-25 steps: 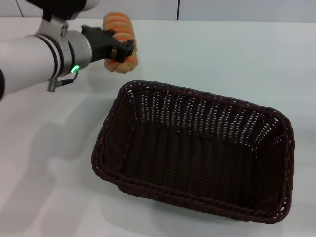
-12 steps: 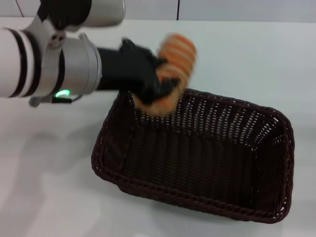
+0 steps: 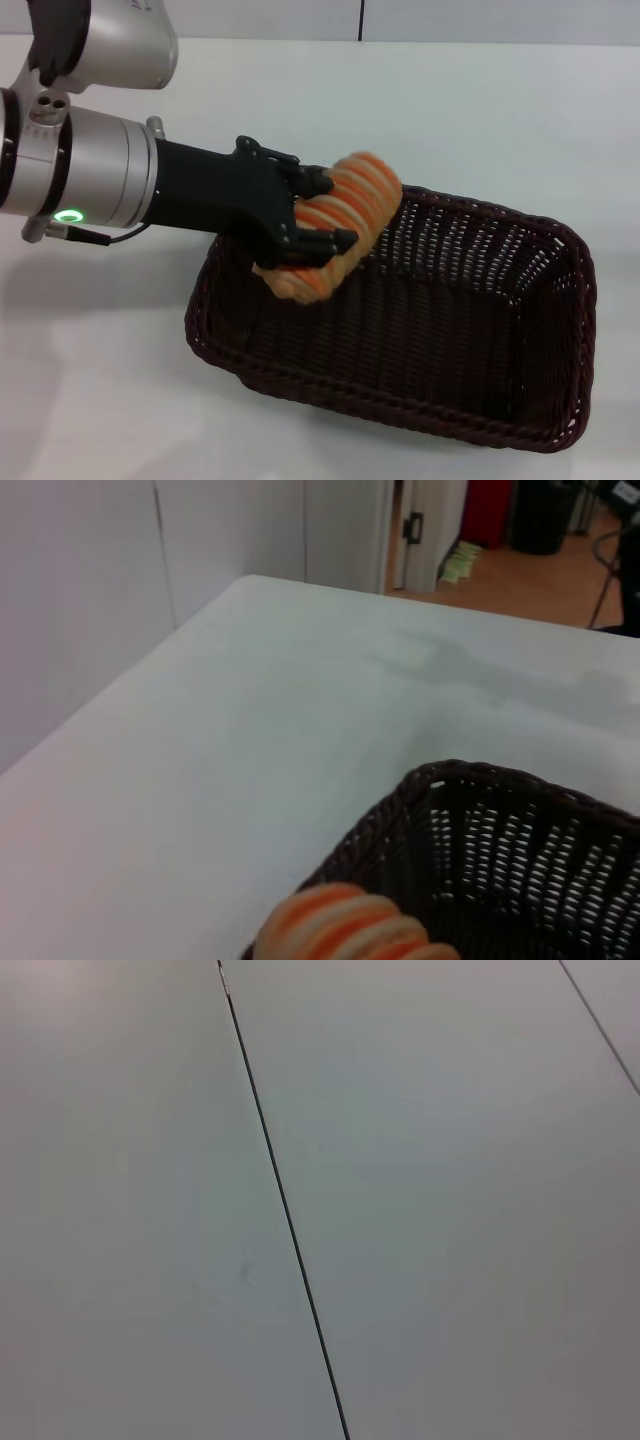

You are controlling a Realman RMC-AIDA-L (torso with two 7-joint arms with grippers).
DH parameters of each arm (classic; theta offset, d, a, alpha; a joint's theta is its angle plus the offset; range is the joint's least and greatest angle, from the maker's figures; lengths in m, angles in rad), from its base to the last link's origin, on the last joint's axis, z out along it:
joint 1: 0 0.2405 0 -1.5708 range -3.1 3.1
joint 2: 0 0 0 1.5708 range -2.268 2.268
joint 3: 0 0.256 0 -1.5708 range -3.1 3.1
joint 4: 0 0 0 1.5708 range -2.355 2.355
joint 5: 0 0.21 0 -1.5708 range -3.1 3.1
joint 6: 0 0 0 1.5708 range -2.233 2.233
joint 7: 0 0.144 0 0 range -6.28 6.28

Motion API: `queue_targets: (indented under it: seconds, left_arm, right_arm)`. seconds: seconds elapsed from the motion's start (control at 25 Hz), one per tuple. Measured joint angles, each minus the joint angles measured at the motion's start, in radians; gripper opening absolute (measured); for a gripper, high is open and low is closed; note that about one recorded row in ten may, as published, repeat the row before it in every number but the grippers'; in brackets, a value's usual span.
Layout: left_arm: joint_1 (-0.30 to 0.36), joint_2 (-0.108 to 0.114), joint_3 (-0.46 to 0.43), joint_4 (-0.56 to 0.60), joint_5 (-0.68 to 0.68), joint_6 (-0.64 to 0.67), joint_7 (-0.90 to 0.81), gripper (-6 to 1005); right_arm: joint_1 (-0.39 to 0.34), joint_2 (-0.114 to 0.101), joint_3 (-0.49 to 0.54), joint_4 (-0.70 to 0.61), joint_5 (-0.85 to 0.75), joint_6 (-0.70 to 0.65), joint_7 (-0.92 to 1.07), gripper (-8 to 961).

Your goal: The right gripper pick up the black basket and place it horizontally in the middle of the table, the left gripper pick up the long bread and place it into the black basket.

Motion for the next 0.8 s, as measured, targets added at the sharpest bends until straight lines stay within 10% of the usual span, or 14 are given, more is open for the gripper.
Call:
queue_targets:
  seconds: [0.52,0.76,0.8]
  left_arm:
    - [-0.110,0.000,-0.078,0.082,-0.012,-0.117,0.008,803]
    - [-0.086,-0.004,-0.078,0.089,0.060,0.206,0.088,848]
    - [-0.042,-0.005,-0.057,0.110,0.066,0.543,0.177,856]
  right_arm:
    - [0.016,-0.012,0.010,0.001,0.000,0.014,0.014,841]
    - [0.022,-0.008,0.031,-0.008,0.005,0.021,0.034,842]
    - [0.022,-0.007,0.034,-0.010,0.004,0.021,0.042,843]
